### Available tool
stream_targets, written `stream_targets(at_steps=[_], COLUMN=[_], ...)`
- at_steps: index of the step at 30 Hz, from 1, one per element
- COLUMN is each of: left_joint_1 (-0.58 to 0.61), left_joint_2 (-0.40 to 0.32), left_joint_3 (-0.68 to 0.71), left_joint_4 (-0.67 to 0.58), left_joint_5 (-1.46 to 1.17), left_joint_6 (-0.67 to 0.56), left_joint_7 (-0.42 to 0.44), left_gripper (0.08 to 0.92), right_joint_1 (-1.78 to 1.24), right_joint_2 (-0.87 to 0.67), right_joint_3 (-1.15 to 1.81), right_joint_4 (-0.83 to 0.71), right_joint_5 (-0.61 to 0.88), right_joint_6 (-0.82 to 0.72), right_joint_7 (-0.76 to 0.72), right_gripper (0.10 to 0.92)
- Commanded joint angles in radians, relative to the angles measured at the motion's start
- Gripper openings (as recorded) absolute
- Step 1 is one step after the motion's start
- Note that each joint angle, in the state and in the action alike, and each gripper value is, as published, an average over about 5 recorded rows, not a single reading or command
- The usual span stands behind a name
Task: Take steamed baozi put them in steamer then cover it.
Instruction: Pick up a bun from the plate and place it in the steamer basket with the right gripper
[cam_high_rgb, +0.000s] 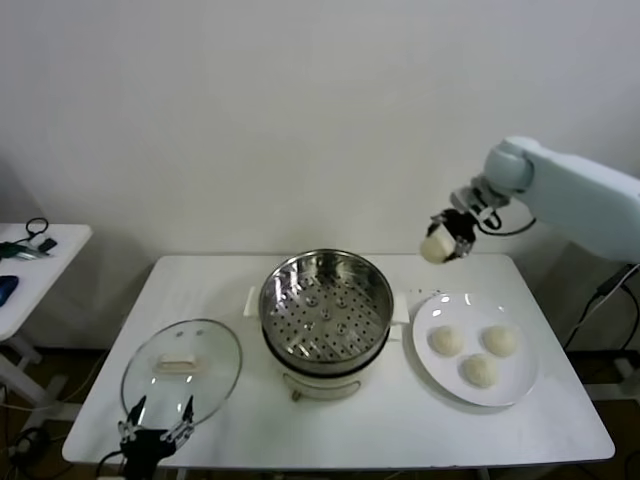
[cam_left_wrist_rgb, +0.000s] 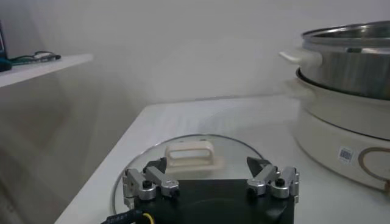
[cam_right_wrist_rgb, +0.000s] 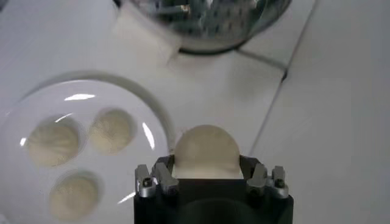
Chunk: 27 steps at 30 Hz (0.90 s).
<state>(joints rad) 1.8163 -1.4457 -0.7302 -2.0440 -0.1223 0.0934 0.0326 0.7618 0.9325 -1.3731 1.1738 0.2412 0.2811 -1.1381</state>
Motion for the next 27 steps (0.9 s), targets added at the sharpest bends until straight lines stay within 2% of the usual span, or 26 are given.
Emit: stream_targets(at_steps=[1,4,7,12,15,27], left_joint_1=[0.0,0.001,0.001,0.006,0.007,0.001], left_joint_2=[0.001,0.001,0.002,0.003,0.001,-0.003], left_joint_3=[0.0,-0.001,-0.003,-0.007,-0.006,-0.002], left_joint_4=[-0.002,-0.004,-0.006,-0.014,-0.016,-0.008], left_joint_5=[0.002,0.003,0.005,0.006,0.007,0.011], left_joint_6=[0.0,0.0,0.0,-0.004,-0.005,-0.01], left_joint_7=[0.0,0.0,0.0,-0.001,-0.001,-0.002], left_gripper=[0.823,0.823,0.823,0.823,0.823,0.823], right_joint_1=[0.261,0.204,0.121,-0.044,-0.136,-0.285], right_joint_2=[0.093,0.148,0.199,0.274,0.31,0.415], right_joint_3=[-0.146,-0.131,-0.115,-0.074,-0.037,0.049], right_joint_4=[0.246,0.31,0.292,0.137,0.039,-0.229], right_joint_5=[0.079,0.001,-0.104,-0.3,-0.365,-0.476], right_joint_6=[0.16,0.193,0.227,0.288,0.305,0.343], right_joint_7=[0.009,0.049,0.079,0.118,0.136,0.176], right_gripper=[0.704,0.704,0.704,0.704,0.704,0.704])
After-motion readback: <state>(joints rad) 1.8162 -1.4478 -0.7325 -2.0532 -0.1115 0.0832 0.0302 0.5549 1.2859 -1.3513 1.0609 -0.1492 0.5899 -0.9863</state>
